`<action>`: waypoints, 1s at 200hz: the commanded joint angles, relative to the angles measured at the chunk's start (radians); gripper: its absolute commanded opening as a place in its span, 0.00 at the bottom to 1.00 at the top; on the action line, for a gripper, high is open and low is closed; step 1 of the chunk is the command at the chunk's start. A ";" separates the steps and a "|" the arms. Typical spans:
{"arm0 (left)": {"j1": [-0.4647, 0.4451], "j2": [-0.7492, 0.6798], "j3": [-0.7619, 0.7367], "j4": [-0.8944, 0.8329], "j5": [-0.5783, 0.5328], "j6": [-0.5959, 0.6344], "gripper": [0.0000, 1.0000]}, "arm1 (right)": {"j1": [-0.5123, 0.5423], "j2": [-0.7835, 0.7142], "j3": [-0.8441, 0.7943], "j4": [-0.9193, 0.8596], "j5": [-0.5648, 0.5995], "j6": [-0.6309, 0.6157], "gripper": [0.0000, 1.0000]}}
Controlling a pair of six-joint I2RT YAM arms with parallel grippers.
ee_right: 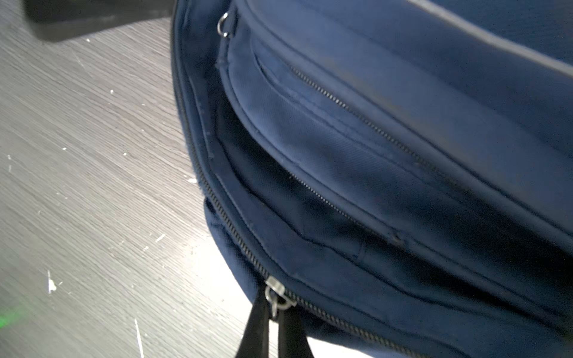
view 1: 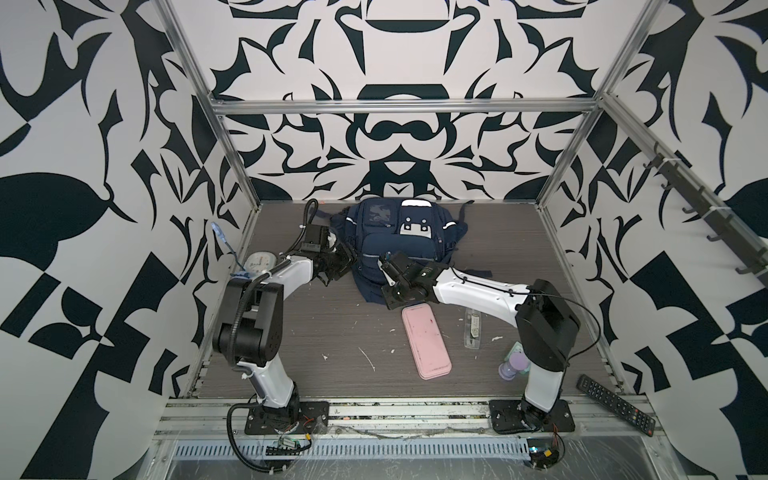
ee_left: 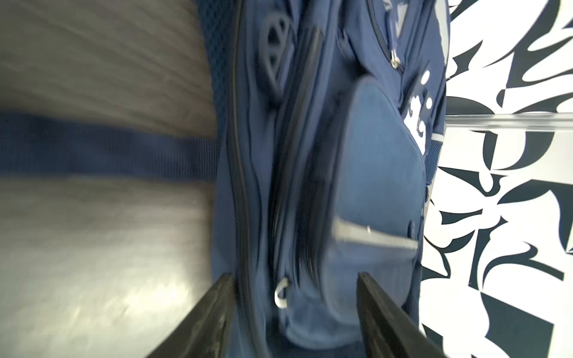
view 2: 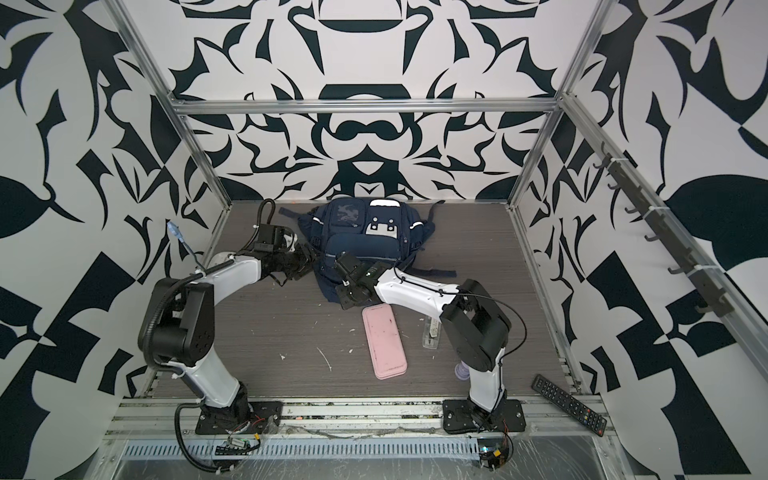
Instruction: Pack the student bag
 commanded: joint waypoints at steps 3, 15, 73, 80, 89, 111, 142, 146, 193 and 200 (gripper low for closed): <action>-0.003 -0.129 -0.069 -0.064 -0.029 0.055 0.67 | 0.018 -0.013 0.059 0.005 -0.024 0.004 0.00; -0.010 -0.169 -0.106 -0.077 -0.024 0.055 0.66 | 0.023 -0.013 0.060 0.005 -0.025 0.004 0.00; -0.114 -0.178 -0.187 -0.037 -0.032 -0.008 0.67 | 0.038 0.009 0.077 -0.002 -0.037 0.000 0.00; -0.123 -0.164 -0.182 -0.025 -0.029 -0.016 0.67 | 0.040 0.010 0.081 -0.002 -0.039 0.001 0.00; -0.132 -0.147 -0.174 -0.013 -0.029 -0.018 0.67 | 0.045 0.010 0.085 -0.003 -0.039 0.000 0.00; -0.134 -0.099 -0.142 0.004 -0.029 -0.017 0.67 | 0.056 0.011 0.089 -0.008 -0.041 0.000 0.00; -0.134 -0.042 -0.101 0.009 -0.010 -0.002 0.57 | 0.067 -0.001 0.077 -0.015 -0.029 0.000 0.00; -0.134 -0.039 -0.099 0.008 -0.007 0.000 0.53 | 0.067 -0.004 0.073 -0.017 -0.025 0.000 0.00; -0.101 -0.039 -0.073 -0.031 -0.015 0.039 0.13 | 0.061 -0.060 0.012 -0.025 0.009 -0.019 0.00; -0.090 -0.040 -0.071 -0.035 -0.013 0.044 0.11 | 0.056 -0.067 0.003 -0.034 0.018 -0.023 0.00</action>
